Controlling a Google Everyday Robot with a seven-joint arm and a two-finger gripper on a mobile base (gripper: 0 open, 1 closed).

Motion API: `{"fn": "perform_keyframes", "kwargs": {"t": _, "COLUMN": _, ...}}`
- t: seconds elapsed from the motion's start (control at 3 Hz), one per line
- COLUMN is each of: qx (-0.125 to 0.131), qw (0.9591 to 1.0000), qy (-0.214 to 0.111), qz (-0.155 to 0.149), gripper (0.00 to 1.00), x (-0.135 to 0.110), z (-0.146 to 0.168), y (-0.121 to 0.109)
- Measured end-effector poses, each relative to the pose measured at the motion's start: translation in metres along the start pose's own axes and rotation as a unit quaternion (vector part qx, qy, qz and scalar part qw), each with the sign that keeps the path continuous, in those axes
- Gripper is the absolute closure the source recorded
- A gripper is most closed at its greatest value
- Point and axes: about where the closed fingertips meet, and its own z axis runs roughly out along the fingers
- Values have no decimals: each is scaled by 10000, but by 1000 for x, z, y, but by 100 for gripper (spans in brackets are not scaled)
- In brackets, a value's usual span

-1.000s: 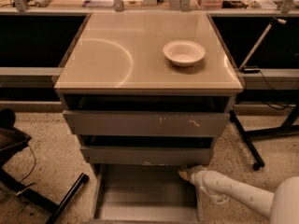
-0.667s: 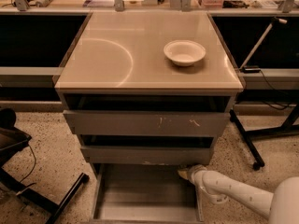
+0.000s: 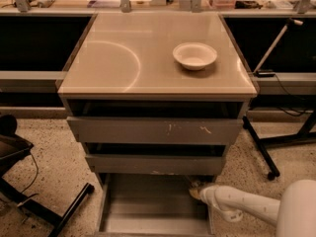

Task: Pick water bottle from bottom drawer and place on counter

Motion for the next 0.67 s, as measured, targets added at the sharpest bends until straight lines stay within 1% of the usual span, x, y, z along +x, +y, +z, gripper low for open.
{"fn": "perform_keyframes", "kwargs": {"t": 0.33, "qx": 117, "qw": 9992, "qy": 264, "qz": 283, "gripper": 100, "x": 37, "z": -34, "y": 14}}
{"fn": "perform_keyframes", "kwargs": {"t": 0.67, "qx": 637, "qw": 9963, "qy": 287, "qz": 491, "gripper": 100, "x": 50, "z": -95, "y": 9}}
